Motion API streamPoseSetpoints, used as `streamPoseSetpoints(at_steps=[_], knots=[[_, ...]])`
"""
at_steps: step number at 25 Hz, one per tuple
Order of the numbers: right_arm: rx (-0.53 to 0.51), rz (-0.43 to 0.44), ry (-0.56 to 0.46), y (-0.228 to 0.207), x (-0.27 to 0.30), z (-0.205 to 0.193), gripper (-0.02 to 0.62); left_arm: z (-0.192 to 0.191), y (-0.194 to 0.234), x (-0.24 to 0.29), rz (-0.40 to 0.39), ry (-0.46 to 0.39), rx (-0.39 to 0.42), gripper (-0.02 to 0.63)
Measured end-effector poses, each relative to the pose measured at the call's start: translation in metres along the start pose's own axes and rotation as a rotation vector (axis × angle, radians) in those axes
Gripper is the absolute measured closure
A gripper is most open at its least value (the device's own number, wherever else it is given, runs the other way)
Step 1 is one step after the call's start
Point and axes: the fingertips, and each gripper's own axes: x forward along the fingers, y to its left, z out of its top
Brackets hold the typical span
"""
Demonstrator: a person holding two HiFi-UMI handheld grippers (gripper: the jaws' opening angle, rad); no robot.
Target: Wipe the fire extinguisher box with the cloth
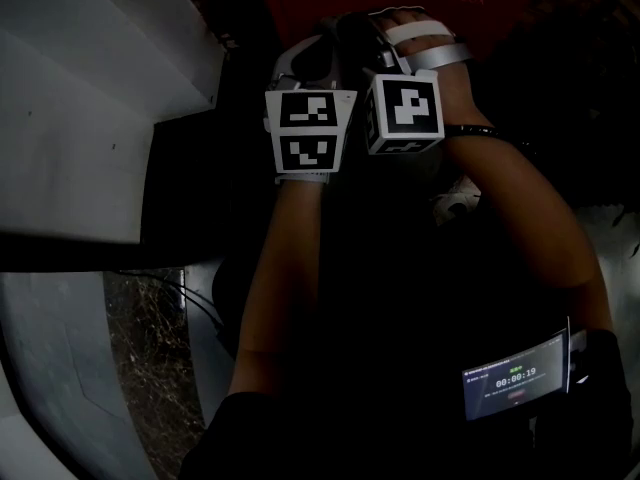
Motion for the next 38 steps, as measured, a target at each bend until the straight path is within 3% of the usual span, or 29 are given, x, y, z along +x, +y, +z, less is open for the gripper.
streamPoseSetpoints(at_steps=[4, 24, 32, 38], knots=[[0.011, -0.025, 0.018, -0.002, -0.013, -0.027, 0.56, 0.006, -0.03, 0.012, -0.023, 0.007, 0.028, 0.606], [0.063, -0.033, 0.167, 0.013, -0.069, -0.182, 0.56, 0.026, -0.177, 0.086, -0.169, -0.011, 0.006, 0.606], [0.081, -0.022, 0.21, 0.019, -0.08, -0.22, 0.56, 0.028, -0.213, 0.104, -0.222, -0.003, -0.014, 0.606], [0.1, -0.006, 0.215, 0.023, -0.087, -0.217, 0.56, 0.025, -0.213, 0.092, -0.232, -0.007, 0.019, 0.606]])
